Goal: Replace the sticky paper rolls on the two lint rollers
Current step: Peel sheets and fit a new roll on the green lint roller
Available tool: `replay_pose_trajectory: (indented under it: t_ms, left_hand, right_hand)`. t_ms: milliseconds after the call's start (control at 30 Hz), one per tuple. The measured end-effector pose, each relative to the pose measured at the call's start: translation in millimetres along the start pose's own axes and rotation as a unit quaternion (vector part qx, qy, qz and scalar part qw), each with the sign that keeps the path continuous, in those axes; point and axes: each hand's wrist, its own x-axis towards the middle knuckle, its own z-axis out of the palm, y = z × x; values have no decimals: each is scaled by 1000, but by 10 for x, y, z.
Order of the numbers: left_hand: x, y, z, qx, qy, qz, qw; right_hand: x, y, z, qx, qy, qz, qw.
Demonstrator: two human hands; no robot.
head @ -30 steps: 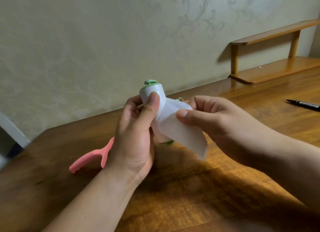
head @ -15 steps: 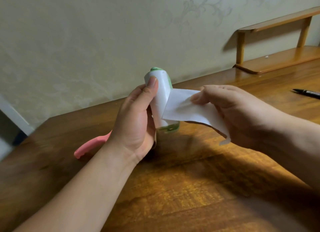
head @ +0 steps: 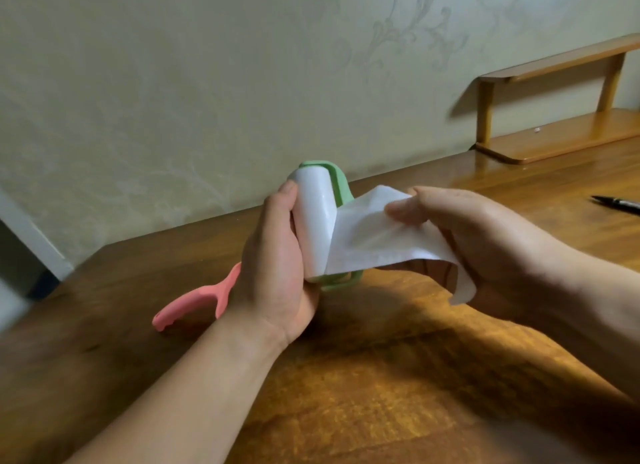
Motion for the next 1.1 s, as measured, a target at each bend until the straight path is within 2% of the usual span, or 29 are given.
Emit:
replay_pose_trajectory:
  t_ms: [167,267,467,567,700,833,900,1000,1100]
  left_hand:
    - [-10,-43,-5,90,20,103,990]
    - [-5,9,10,65,31,141,987]
    - [-7,104,32,21,-19,117,993]
    - [-12,79,14,53,-22,102,993]
    - [-38,21,-15,133,-18,120,984]
    - [-33,57,-17,140,-19,144,979]
    - [-36,57,-19,152,-22,153,976]
    - [-63,50,3,157,-16,161,974]
    - [-103,61,48,170,-20,170,970]
  right_hand:
    - [-21,-20,-21,-78,1,-39,996]
    - [-12,-39,-17,-110,13,-54,992]
    - [-53,-38,63,-162,18,-86,983]
    - [-63,-42,73,-185,33,-91,978]
    - [-84,-25,71,-225,10,-80,971]
    - [-96,-37,77,-227,7,-70,971]
    - [-99,-40,55,-291,62,-98,950]
    - [-106,-30,42,-432,177,-145,873]
    - [-150,-81,111,-454,221,-205,838]
